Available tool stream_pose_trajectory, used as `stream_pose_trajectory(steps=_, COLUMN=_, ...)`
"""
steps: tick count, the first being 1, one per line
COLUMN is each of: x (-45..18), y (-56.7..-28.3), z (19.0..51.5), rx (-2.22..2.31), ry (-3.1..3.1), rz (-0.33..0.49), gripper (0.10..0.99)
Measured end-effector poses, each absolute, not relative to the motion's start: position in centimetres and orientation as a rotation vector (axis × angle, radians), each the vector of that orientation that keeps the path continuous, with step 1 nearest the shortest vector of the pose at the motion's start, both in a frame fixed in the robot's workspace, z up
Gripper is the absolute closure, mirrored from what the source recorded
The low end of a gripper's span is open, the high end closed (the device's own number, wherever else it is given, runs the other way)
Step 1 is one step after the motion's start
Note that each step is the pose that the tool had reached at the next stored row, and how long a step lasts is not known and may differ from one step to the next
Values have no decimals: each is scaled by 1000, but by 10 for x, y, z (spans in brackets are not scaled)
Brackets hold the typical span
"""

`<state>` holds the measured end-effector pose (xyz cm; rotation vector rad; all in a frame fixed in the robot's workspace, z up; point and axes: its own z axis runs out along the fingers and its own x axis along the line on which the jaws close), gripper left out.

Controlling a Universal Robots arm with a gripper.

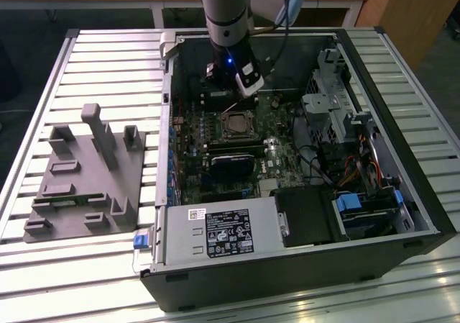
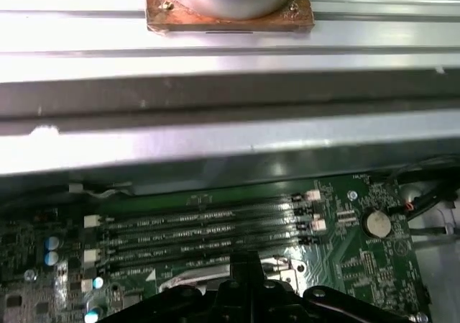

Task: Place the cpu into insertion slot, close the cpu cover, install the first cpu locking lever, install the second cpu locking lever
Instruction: 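Install the first cpu locking lever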

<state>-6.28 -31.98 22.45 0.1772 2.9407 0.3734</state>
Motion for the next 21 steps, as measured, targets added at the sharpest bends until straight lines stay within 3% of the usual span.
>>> stream_pose_trajectory(steps=21, x=-61, y=-311, z=212, rx=383, ry=2906, rz=351, gripper=980)
